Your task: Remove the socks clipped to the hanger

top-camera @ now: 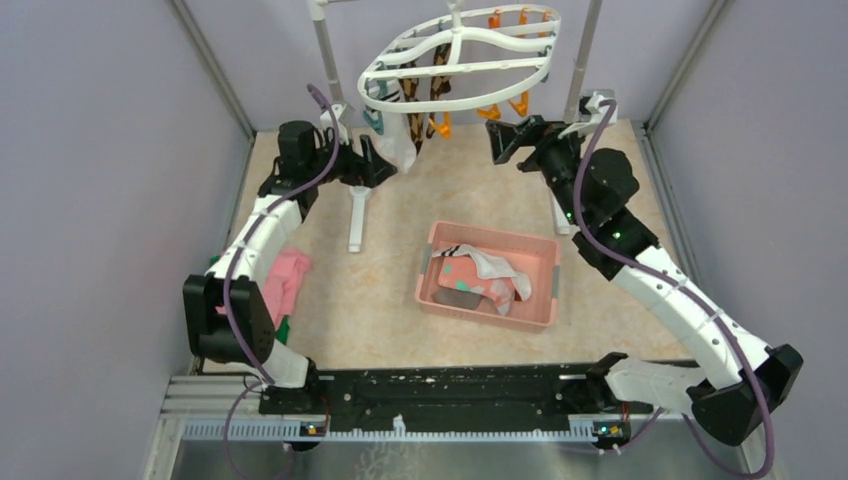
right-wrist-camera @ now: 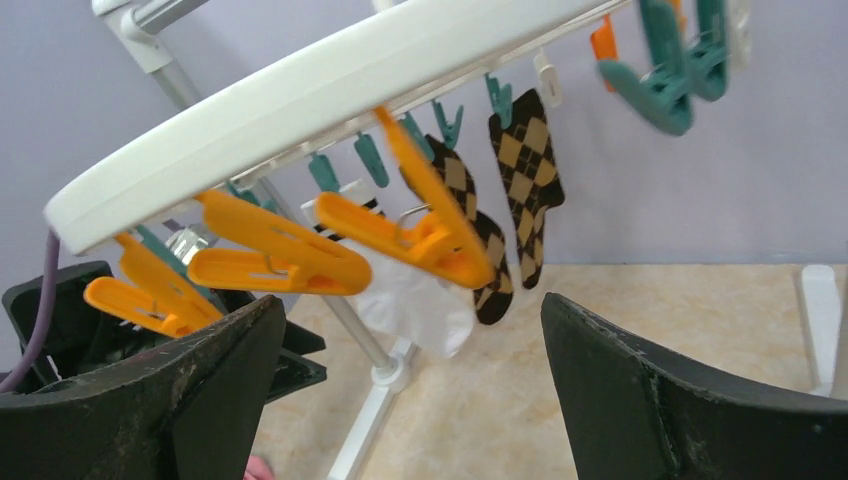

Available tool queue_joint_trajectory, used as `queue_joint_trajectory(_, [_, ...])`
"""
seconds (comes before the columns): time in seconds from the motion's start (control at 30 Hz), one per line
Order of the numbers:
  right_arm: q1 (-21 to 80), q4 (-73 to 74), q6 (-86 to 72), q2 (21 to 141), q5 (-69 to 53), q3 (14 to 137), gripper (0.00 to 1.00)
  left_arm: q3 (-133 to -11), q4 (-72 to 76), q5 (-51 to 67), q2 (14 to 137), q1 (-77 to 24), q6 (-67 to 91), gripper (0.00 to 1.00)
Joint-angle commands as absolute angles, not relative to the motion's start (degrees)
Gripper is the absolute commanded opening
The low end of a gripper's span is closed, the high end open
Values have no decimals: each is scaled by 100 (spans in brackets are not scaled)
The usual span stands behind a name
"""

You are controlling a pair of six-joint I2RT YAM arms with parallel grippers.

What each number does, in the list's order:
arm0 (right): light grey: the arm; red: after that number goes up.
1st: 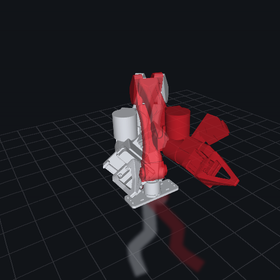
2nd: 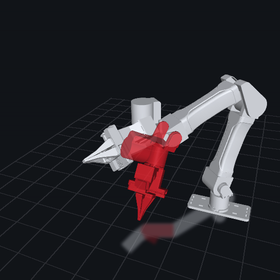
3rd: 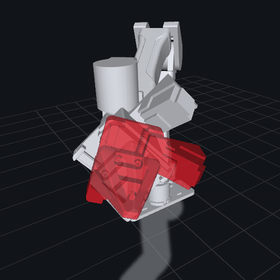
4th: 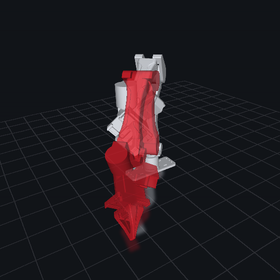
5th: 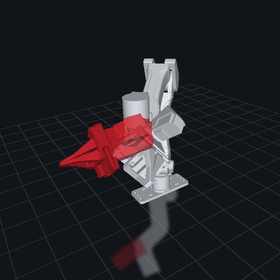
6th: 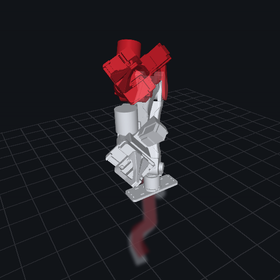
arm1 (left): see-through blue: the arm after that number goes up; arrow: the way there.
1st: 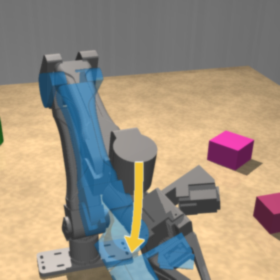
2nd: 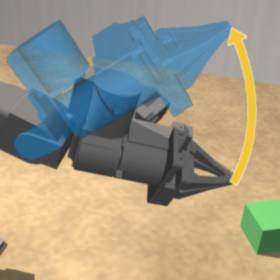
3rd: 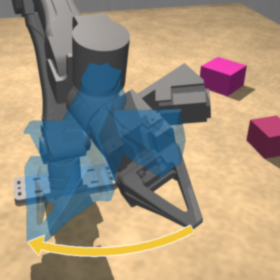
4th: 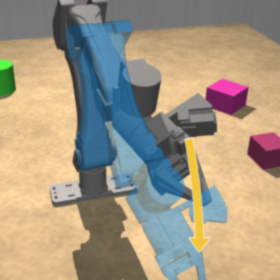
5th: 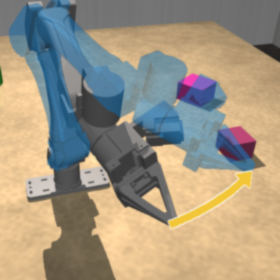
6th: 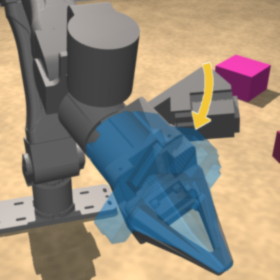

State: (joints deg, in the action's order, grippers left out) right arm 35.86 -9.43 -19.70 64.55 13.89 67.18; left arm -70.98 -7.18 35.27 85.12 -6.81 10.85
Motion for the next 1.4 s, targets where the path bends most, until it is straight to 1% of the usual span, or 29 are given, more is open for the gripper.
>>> queue_joint_trajectory(0.0, [3196,-992,-2372,6080,1064,6733,99,-7677,33,4010,8928,-695,1145,91])
queue_joint_trajectory(0.27, [2999,-971,-2514,5803,881,6438,98,-7830,385,3028,9402,-694,1158,91])
queue_joint_trajectory(0.37, [2976,-967,-2510,5738,830,6426,98,-7687,749,2836,9489,-694,1208,87])
queue_joint_trajectory(0.43, [2978,-974,-2531,5699,795,6409,98,-7699,781,2643,9571,-694,1218,83])
queue_joint_trajectory(0.47, [2977,-975,-2543,5686,772,6410,98,-7679,782,2613,9587,-694,1229,83])
queue_joint_trajectory(0.63, [2971,-995,-2611,5706,689,6435,97,-7358,928,2750,9603,-703,1358,86])
queue_joint_trajectory(0.77, [2975,-1027,-2623,5739,657,6442,97,-7336,620,2725,9753,-703,1433,86])
queue_joint_trajectory(0.87, [2974,-1075,-2641,5738,640,6403,97,-7202,734,2710,9778,-703,1502,86])
queue_joint_trajectory(0.97, [2971,-1114,-2661,5750,622,6370,97,-7296,690,2605,9916,-703,1591,86])
queue_joint_trajectory(1.1, [2971,-1177,-2681,5749,600,6304,97,-7356,1019,2887,10023,-703,1847,87])
queue_joint_trajectory(1.37, [2969,-1148,-2799,5683,486,6155,96,-7905,1872,3542,10430,-703,2175,82])
